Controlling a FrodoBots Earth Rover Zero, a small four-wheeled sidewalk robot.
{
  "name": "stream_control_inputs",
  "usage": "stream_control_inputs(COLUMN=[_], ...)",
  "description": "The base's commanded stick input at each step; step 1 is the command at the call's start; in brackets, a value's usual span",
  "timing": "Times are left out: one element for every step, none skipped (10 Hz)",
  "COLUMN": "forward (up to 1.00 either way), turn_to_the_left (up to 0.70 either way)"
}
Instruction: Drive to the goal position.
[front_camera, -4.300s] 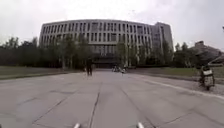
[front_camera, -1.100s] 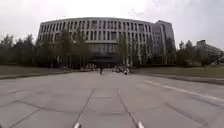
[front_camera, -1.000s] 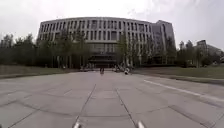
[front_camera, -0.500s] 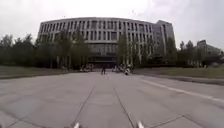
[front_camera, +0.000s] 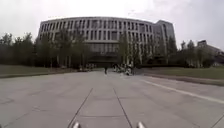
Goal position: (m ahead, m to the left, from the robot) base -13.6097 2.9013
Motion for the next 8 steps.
stream_control_inputs(forward=[0.01,0.0,0.0,0.0,0.0,0.0,0.0,0.0], turn_to_the_left=[0.0,0.0,0.03,0.23,0.48,0.82,0.85,0.85])
